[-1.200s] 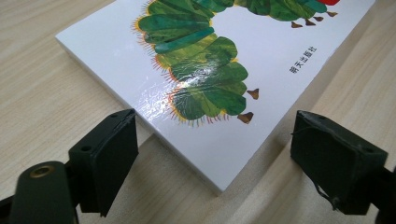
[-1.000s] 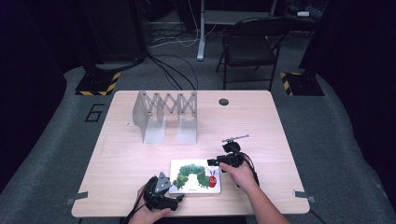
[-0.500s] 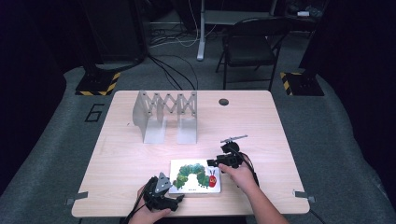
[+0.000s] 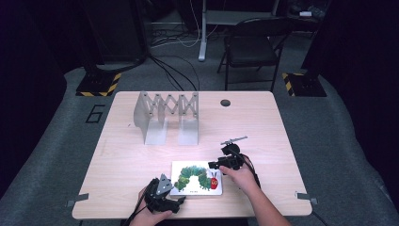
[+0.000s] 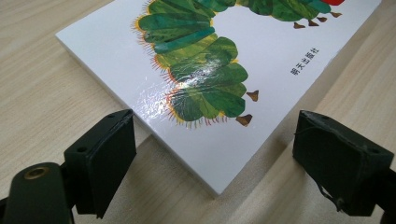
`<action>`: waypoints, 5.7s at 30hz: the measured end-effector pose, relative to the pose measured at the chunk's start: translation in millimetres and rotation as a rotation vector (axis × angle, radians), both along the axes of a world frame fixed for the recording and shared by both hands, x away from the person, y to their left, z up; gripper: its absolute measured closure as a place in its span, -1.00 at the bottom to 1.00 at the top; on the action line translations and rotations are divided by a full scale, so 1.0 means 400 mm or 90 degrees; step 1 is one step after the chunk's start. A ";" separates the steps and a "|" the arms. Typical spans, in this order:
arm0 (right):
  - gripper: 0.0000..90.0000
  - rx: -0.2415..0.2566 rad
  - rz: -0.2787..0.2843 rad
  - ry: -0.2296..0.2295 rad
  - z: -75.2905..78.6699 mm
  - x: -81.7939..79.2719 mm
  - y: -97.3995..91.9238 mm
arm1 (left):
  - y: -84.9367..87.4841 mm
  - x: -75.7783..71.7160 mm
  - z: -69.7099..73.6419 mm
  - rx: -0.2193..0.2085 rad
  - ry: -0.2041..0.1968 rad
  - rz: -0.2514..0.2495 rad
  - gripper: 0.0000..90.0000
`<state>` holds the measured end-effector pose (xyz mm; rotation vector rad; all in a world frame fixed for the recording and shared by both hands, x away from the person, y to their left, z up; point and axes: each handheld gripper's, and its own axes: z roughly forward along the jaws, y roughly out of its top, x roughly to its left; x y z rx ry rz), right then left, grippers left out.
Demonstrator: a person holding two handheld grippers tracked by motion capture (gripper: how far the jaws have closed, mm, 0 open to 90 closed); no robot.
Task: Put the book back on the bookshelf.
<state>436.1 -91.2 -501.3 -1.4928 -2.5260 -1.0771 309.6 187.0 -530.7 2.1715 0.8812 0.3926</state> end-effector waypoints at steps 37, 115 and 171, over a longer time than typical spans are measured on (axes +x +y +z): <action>-0.05 0.062 -0.003 -0.021 0.059 -0.024 -0.018 | -0.021 -0.001 -0.006 0.012 0.003 0.036 -0.97; -0.19 0.065 0.000 0.054 0.036 0.019 0.000 | -0.048 -0.041 0.002 0.070 -0.124 0.025 -0.70; -0.17 0.105 0.029 0.109 -0.012 0.014 0.028 | -0.050 -0.046 0.007 0.081 -0.121 0.009 -0.68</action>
